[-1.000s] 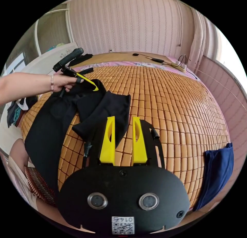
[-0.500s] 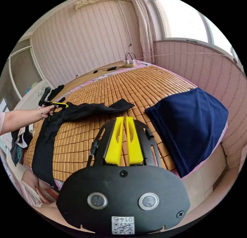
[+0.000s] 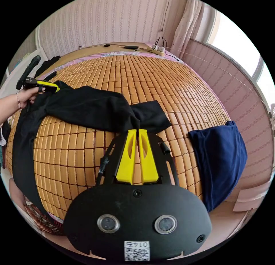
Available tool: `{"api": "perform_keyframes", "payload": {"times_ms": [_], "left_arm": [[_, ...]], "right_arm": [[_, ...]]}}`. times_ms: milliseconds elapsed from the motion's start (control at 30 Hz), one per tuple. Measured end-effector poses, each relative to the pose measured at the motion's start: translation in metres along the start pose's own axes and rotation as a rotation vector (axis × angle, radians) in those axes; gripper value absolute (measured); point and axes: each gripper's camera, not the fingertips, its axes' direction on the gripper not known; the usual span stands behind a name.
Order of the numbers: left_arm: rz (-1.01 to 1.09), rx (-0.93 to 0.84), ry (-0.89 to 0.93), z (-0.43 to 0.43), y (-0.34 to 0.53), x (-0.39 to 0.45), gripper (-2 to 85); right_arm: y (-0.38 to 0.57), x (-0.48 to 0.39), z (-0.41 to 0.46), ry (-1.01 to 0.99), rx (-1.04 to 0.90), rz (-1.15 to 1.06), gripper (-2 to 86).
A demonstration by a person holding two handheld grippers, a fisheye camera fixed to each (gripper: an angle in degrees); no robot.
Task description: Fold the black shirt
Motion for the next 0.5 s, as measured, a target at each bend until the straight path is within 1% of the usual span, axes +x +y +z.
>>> {"api": "perform_keyframes", "payload": {"times_ms": [67, 100, 133, 167, 200, 233, 300, 367, 433, 500], "left_arm": [[0.001, -0.001, 0.0, 0.001, -0.002, 0.002, -1.0], [0.0, 0.001, 0.002, 0.001, -0.004, 0.002, -1.0], [-0.001, 0.004, 0.004, 0.002, -0.005, 0.003, -1.0], [-0.002, 0.006, 0.005, 0.002, -0.005, 0.003, -1.0], [-0.003, 0.01, 0.009, 0.003, -0.006, 0.004, -0.9], [-0.004, 0.015, 0.011, 0.004, -0.007, 0.004, -0.9], [-0.003, 0.025, 0.017, 0.005, -0.009, 0.005, -0.9], [0.003, 0.035, 0.023, 0.006, -0.011, 0.006, -0.9], [0.009, 0.036, 0.016, 0.007, -0.013, 0.008, -0.9], [0.01, 0.036, 0.015, 0.008, -0.015, 0.009, -0.9]], "right_arm": [[0.001, 0.009, -0.004, -0.022, -0.052, -0.01, -0.2], [0.003, 0.022, -0.014, -0.107, -0.058, -0.009, -0.3], [0.008, 0.04, -0.031, -0.229, -0.031, 0.002, -0.2], [0.012, 0.05, -0.042, -0.295, -0.003, 0.011, -0.1], [0.021, 0.071, -0.064, -0.402, 0.08, 0.041, 0.2], [0.031, 0.088, -0.082, -0.462, 0.164, 0.062, 0.7], [0.041, 0.101, -0.095, -0.494, 0.201, 0.049, 1.0], [0.043, 0.106, -0.088, -0.442, 0.159, 0.066, 0.9], [0.042, 0.113, -0.052, -0.297, 0.034, 0.162, 0.5], [0.043, 0.119, -0.024, -0.266, -0.074, 0.224, 0.7]]}}
